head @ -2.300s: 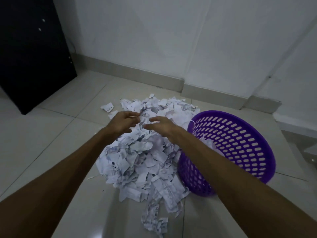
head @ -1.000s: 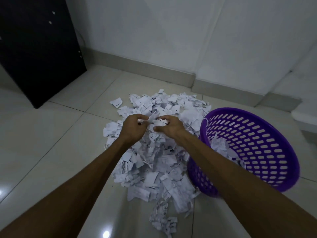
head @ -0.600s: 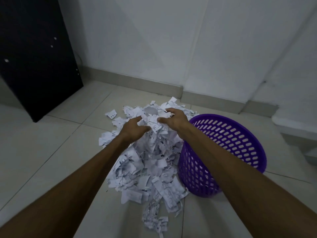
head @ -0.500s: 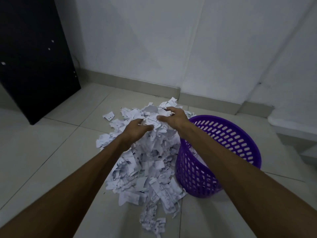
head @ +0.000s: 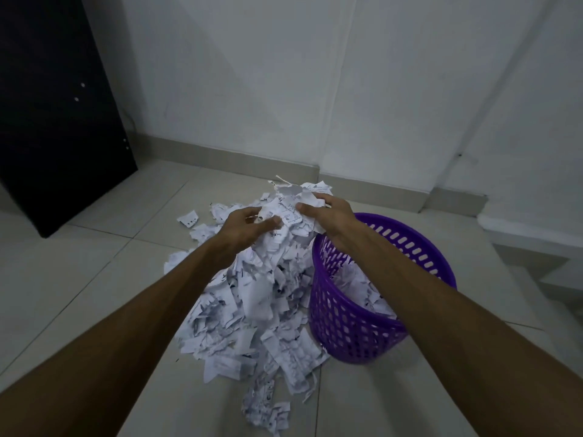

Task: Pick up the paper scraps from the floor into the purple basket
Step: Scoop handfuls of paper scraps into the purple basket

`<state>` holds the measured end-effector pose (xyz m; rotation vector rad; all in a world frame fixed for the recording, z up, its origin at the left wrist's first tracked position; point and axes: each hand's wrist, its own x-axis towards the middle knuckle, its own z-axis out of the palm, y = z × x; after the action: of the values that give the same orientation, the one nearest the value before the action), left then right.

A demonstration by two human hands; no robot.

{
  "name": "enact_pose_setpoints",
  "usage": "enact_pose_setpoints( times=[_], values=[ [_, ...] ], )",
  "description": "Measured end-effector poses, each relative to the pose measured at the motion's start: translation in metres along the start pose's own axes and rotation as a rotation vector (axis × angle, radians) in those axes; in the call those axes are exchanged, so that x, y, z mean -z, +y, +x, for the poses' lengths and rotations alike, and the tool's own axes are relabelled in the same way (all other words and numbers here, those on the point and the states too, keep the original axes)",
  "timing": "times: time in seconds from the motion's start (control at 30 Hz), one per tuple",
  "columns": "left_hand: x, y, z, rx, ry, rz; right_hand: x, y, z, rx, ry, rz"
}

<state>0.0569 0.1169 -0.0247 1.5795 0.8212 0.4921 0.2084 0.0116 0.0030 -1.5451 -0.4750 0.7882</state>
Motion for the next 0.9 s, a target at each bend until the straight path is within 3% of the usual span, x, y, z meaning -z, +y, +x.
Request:
enact_pose_setpoints(
  times=[0.57,0.9],
  values=[
    [-0.037,0.033,-0.015,-0.102,-0.243,0.123,0.064,-0.019,-0.014,-0.003,0.152,-0.076],
    [-0.054,0.039,-0.022,-0.075,-0.256,0.131,0.105,-0.015,-0.022,-0.084,0.271,-0.130]
  ],
)
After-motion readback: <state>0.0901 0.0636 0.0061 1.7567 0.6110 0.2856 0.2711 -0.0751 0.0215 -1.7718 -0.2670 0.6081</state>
